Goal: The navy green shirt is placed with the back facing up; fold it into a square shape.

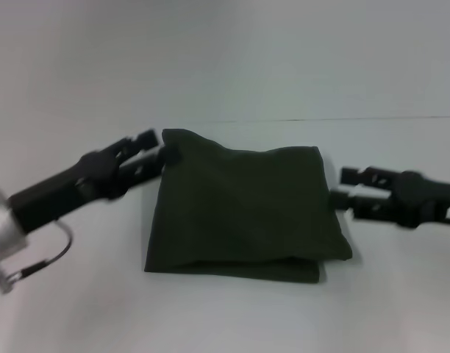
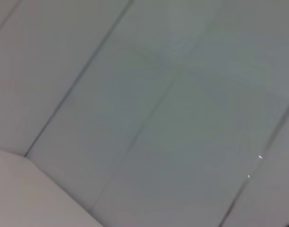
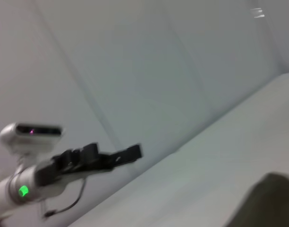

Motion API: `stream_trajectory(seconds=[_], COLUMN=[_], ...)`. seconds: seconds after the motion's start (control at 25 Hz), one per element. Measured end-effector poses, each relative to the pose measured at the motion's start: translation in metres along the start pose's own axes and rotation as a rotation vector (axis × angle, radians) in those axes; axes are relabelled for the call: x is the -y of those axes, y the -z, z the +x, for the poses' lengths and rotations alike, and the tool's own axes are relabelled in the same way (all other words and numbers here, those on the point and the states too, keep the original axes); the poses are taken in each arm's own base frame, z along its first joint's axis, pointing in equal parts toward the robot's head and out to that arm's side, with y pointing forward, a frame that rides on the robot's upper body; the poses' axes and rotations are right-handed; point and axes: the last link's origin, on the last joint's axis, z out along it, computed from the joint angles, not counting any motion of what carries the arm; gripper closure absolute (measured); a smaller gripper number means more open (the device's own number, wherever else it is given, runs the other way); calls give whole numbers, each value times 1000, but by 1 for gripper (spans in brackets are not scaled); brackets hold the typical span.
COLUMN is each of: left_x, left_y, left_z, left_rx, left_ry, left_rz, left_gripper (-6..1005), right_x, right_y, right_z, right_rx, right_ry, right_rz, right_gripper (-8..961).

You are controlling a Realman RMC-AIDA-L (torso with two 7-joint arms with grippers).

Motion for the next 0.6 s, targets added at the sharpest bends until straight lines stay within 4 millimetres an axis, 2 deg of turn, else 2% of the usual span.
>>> stream_trajectory(seconds=[0.28,0.44,0.6], left_x=[-15,-19,-21], left_y=[50,59,59], left_z=[-32,-48,-60], left_rx=[78,162,271], left_ry=[-166,-181,-168], left_rz=[-17,-29,-61], left_gripper=[73,78,79], right_x=[-20,-25,-25], right_y=[-33,-42,-44], right_z=[28,36,38], right_rx=[-78,-139,-176], right_ry=[115,163,181], right_rz=[-140,-180,-187], right_gripper=[56,56,56])
